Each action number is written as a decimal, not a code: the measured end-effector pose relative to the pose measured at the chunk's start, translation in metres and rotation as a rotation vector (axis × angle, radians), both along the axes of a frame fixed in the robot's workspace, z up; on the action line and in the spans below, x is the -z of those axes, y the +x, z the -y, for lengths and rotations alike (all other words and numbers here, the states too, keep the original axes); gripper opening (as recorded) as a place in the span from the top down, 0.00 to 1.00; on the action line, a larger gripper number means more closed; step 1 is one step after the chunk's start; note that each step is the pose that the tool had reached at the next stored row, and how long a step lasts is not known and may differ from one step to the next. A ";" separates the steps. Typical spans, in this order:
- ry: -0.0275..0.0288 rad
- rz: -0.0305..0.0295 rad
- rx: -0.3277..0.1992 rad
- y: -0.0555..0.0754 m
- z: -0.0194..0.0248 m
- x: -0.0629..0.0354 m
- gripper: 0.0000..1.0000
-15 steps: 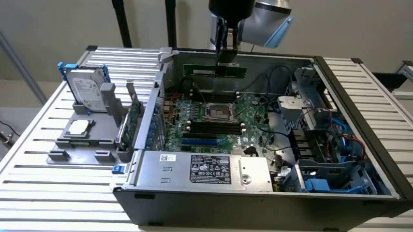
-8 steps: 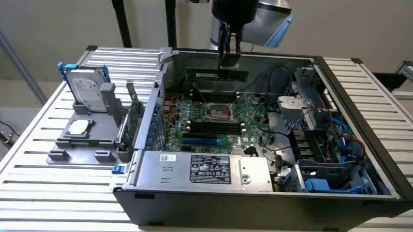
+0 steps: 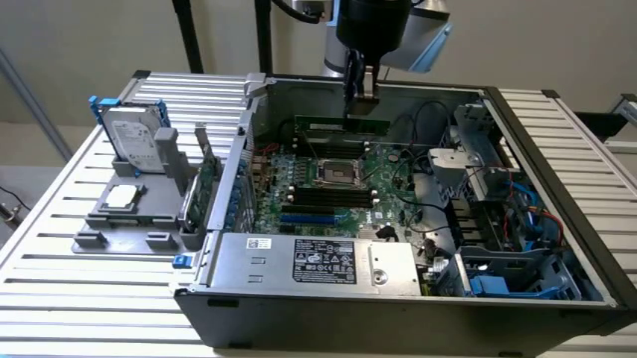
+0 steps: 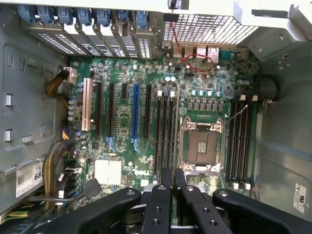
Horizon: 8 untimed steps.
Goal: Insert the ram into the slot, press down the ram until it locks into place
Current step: 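Insert the ram into the slot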
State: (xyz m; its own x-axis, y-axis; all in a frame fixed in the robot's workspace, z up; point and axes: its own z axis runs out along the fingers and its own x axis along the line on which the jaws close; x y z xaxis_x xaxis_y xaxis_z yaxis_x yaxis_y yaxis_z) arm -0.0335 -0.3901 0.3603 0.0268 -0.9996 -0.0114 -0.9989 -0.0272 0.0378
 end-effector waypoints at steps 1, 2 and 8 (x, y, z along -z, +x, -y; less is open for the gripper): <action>0.0000 0.0000 0.000 0.000 0.0008 0.0019 0.86; -0.0002 -0.0001 0.000 0.000 0.0016 0.0037 0.86; -0.0001 0.0000 0.000 0.000 0.0059 0.0147 0.86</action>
State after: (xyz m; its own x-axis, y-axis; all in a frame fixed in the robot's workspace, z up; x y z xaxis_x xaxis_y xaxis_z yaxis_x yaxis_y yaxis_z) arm -0.0332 -0.3960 0.3456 0.0269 -0.9996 -0.0114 -0.9989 -0.0273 0.0378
